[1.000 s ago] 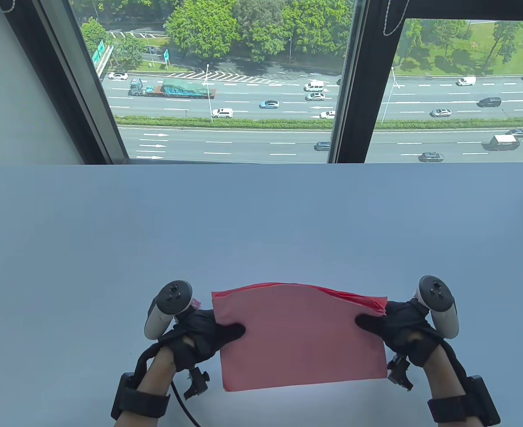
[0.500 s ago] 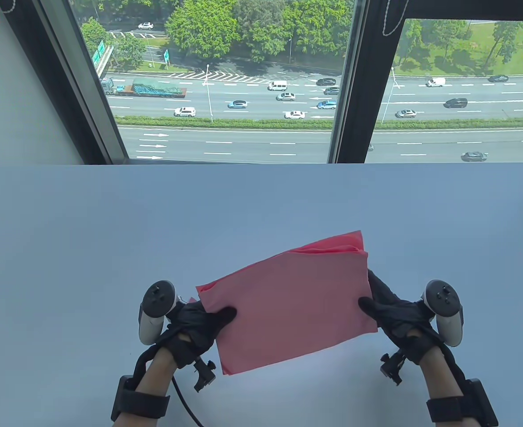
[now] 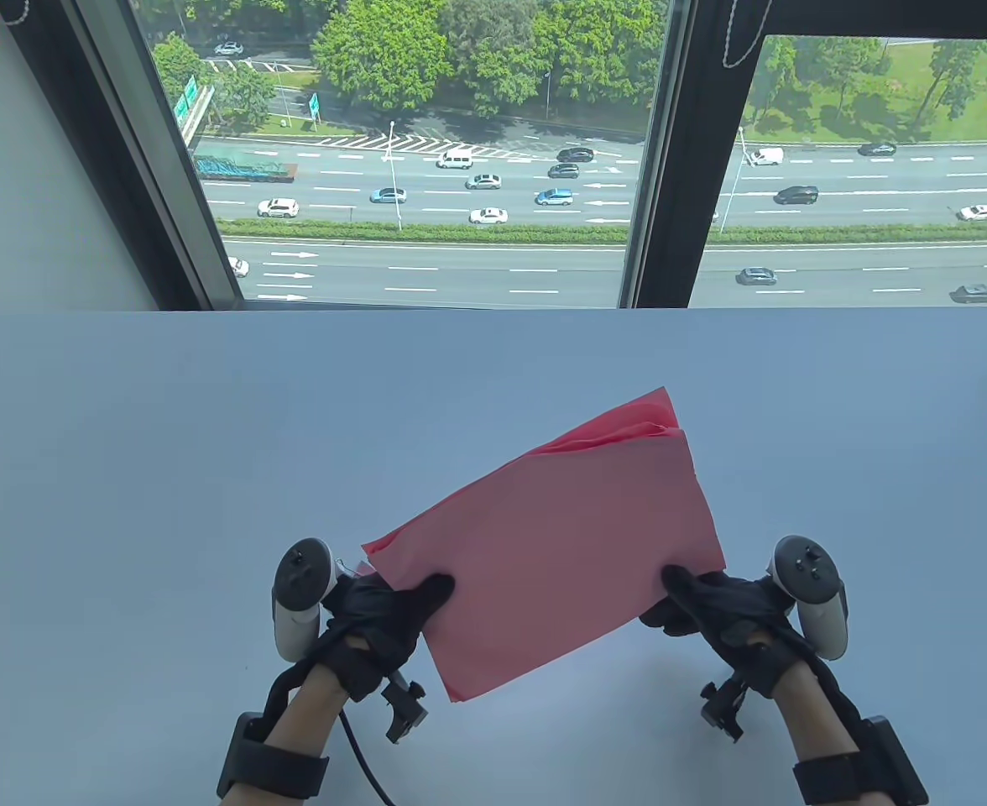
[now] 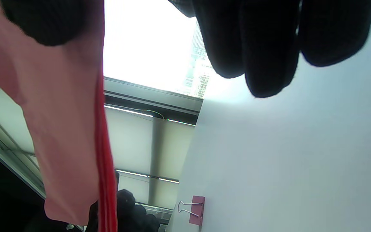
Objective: Clip paper with binder clip (Left hand to clip)
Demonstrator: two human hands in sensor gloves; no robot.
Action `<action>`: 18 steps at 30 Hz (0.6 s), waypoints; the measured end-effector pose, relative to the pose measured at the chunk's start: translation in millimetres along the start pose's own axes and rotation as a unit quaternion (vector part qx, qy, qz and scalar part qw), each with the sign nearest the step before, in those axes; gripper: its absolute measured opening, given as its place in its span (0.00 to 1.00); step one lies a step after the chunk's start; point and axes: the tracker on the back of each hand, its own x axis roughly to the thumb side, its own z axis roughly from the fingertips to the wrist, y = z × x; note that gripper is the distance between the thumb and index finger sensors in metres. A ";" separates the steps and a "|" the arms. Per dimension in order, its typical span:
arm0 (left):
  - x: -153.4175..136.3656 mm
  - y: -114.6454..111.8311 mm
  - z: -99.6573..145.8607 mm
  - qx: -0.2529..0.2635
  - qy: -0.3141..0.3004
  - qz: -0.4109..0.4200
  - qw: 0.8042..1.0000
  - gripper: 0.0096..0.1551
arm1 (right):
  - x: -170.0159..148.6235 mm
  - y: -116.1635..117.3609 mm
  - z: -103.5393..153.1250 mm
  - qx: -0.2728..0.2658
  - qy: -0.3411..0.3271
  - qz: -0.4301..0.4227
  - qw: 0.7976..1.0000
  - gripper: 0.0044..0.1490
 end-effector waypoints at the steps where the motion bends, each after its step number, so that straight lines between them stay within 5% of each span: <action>1: 0.3 -1.7 0.2 0.001 -0.002 0.001 1.000 0.29 | 0.7 3.5 -0.4 0.002 0.001 0.000 1.000 0.64; 18: -1.0 -26.9 1.0 0.013 -0.017 -0.005 1.000 0.29 | 10.7 48.9 -2.8 0.059 0.003 0.063 0.996 0.57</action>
